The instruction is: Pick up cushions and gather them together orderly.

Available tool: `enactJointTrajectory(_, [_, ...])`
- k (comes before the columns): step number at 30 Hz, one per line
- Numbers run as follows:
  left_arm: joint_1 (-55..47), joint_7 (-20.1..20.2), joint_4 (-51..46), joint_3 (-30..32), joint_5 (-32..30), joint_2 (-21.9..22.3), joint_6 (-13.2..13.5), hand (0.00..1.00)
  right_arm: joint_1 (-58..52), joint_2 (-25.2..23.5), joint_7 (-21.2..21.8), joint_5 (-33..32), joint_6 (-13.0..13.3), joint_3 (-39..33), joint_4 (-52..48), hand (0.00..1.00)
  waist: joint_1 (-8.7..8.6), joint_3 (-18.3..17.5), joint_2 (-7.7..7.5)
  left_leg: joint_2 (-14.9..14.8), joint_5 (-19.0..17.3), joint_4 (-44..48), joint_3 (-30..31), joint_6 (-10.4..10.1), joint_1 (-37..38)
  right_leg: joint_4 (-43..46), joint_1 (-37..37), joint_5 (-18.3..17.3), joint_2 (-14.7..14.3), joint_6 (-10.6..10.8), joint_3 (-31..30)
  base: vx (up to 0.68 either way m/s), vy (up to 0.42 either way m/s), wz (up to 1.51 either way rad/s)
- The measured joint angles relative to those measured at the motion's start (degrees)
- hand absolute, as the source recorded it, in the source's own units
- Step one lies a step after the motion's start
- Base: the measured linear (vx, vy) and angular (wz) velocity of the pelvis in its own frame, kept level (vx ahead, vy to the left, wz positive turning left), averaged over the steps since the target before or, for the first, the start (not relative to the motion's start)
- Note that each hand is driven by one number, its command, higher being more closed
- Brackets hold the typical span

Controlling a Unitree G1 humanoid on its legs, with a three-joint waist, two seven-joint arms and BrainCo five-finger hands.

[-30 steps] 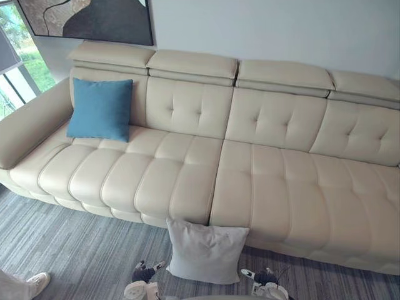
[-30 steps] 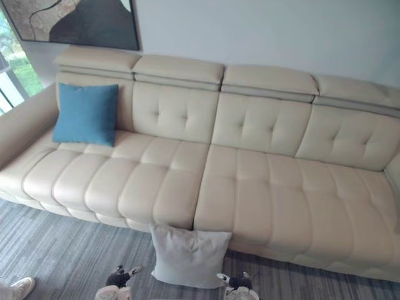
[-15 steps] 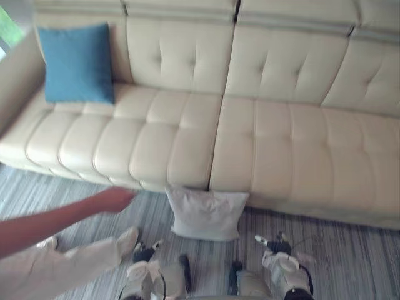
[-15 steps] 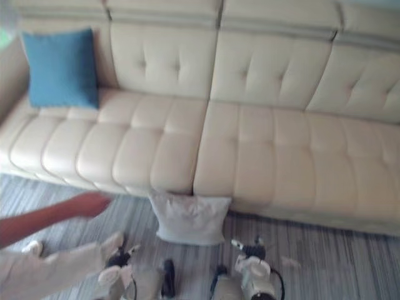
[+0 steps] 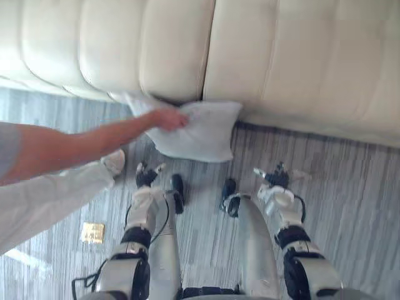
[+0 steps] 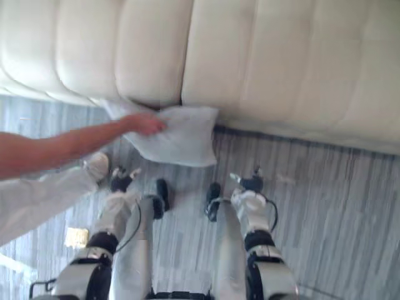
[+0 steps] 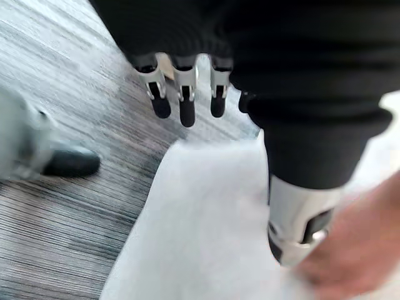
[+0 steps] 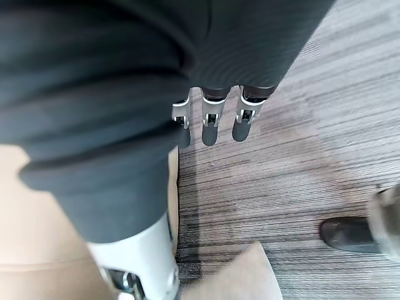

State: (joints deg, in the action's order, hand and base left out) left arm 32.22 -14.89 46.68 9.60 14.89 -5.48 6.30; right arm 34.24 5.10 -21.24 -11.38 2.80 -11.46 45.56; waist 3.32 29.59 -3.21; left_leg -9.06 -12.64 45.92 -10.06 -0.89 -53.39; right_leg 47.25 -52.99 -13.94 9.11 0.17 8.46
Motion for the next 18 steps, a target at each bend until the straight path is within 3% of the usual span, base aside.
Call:
enactJointTrajectory(7, [6.33,-1.23,-0.05,-0.63,0.56,0.22,0.47,0.0,8.47,-0.27,-1.3,-1.02,0.09,0.42,0.07,0.0,-0.05,1.34,0.0,0.02,0.06,4.4,2.0,0.04,-8.88,4.91,-8.13,-0.86,0.43,-0.62,0.63,-0.05,-0.02,0.08])
enactJointTrajectory(15, [5.57,-2.19,-2.25,-3.05,-0.09,1.68,0.51,0.0,7.13,-0.74,-2.16,-0.88,0.08,2.78,0.06,0.0,-0.01,1.33,0.0,0.6,1.62,2.75,2.86,-0.11,-8.68,3.9,-7.51,-0.44,0.8,-1.19,1.58,-0.07,-0.027,0.07])
enactJointTrajectory(18, [3.62,-2.45,-2.81,-5.14,-0.33,2.16,0.5,0.0,5.18,-2.09,-2.13,-0.09,0.11,2.97,0.04,0.0,-0.11,1.33,0.0,0.62,2.04,0.94,2.78,-0.27,-5.1,1.83,-3.81,0.32,0.72,-1.4,2.11,-0.01,-0.004,0.0])
